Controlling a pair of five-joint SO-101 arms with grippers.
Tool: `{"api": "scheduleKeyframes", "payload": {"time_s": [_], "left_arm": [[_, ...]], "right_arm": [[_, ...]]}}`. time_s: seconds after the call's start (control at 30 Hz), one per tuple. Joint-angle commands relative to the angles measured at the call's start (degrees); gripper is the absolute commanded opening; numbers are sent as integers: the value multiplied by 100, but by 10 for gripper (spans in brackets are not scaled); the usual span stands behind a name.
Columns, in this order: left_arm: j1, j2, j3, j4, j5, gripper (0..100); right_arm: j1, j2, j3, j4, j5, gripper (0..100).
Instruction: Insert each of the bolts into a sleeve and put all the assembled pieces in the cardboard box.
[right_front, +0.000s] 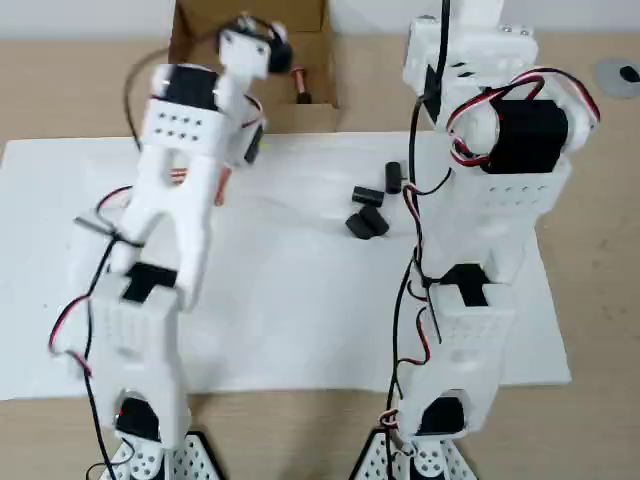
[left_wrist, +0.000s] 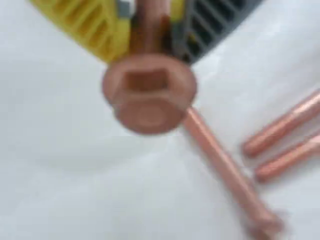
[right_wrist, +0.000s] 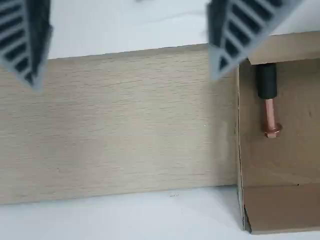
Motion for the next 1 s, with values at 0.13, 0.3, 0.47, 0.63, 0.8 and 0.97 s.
{"api": "scheduleKeyframes", "payload": {"time_s": [0.13,0.3,0.47,0.63,0.8,0.97], "left_arm": [[53,-3134,738,53,607,10],[35,-4954,2295,35,642,12],[-9,-6721,4229,-492,642,13],[-264,-8611,6418,-1776,914,10],[-633,-10185,8527,-3068,1037,9],[-642,-11266,10189,-4202,1020,9]], "right_arm": [[-242,-840,1780,88,70,256],[-541,-1982,4365,79,79,256],[-646,-2545,6299,-475,114,256],[-532,-2264,7196,-1451,642,256],[-470,-1648,7319,-1582,1064,256],[-233,-673,6677,-1670,1055,256]]}}
